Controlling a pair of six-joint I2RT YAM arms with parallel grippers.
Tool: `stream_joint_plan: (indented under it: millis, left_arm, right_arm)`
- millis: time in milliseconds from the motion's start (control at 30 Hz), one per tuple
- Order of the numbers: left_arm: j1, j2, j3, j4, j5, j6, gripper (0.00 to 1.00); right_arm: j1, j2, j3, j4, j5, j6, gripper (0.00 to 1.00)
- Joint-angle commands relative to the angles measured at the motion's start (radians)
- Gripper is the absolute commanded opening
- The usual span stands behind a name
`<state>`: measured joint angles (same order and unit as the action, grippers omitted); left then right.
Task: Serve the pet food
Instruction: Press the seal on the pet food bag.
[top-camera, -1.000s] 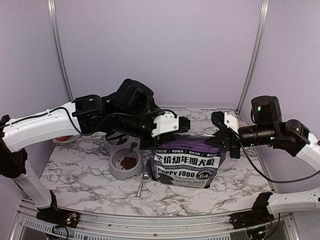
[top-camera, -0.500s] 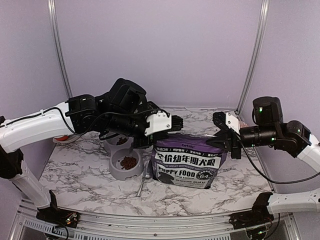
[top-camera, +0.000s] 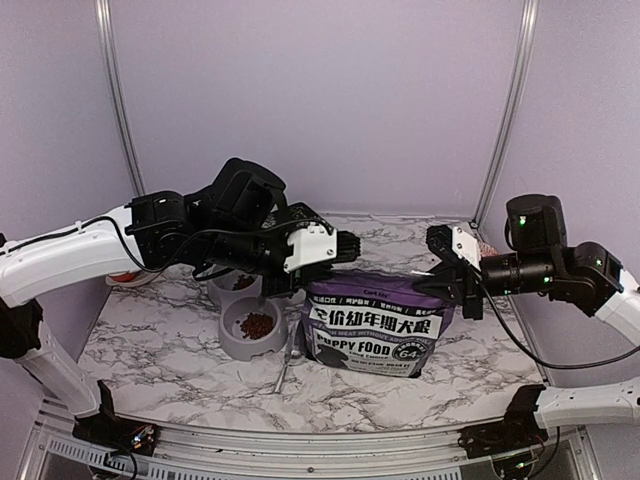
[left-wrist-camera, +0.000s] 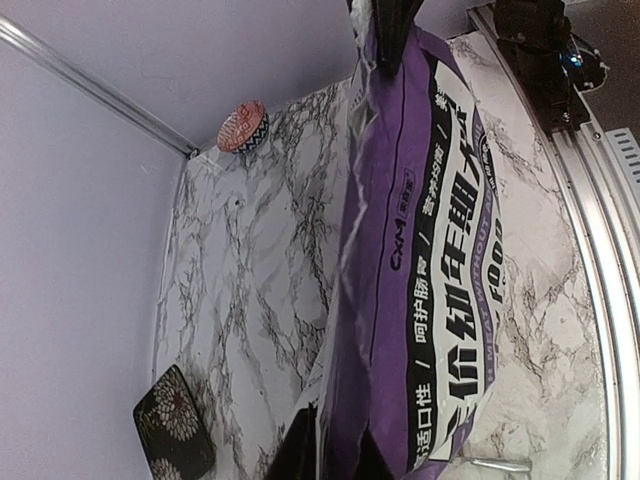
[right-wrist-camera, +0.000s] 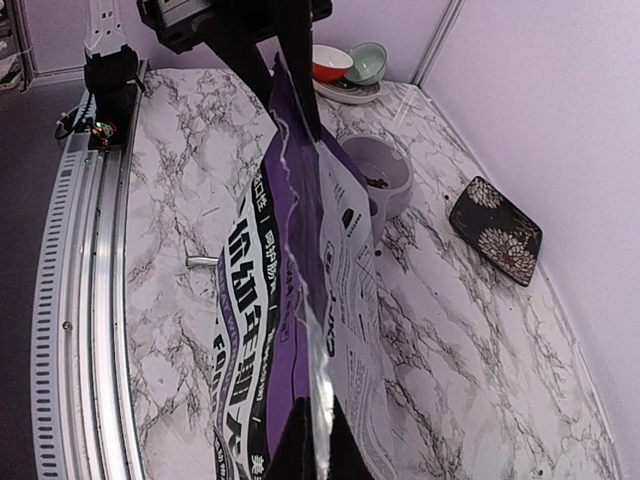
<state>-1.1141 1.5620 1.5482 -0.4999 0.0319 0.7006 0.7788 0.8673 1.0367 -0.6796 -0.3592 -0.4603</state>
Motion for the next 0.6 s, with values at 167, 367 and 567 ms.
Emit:
stream_joint_plan:
  millis: [167, 367, 567]
  left_arm:
    - [0.039, -0.064, -0.025, -0.041, -0.071, -0.003, 0.0]
    - [0.041, -0.074, -0.033, -0.041, -0.035, -0.005, 0.0]
    - [0.041, -0.081, -0.041, -0.02, -0.014, -0.023, 0.0]
  right_arm:
    - [0.0, -0.013, 0.038, -0.006, -0.006, 0.002, 0.12]
    - [0.001, 0.009, 0.058, -0.006, -0.002, 0.002, 0.33]
    - [0.001, 0.058, 0.093, -0.011, -0.001, -0.006, 0.38]
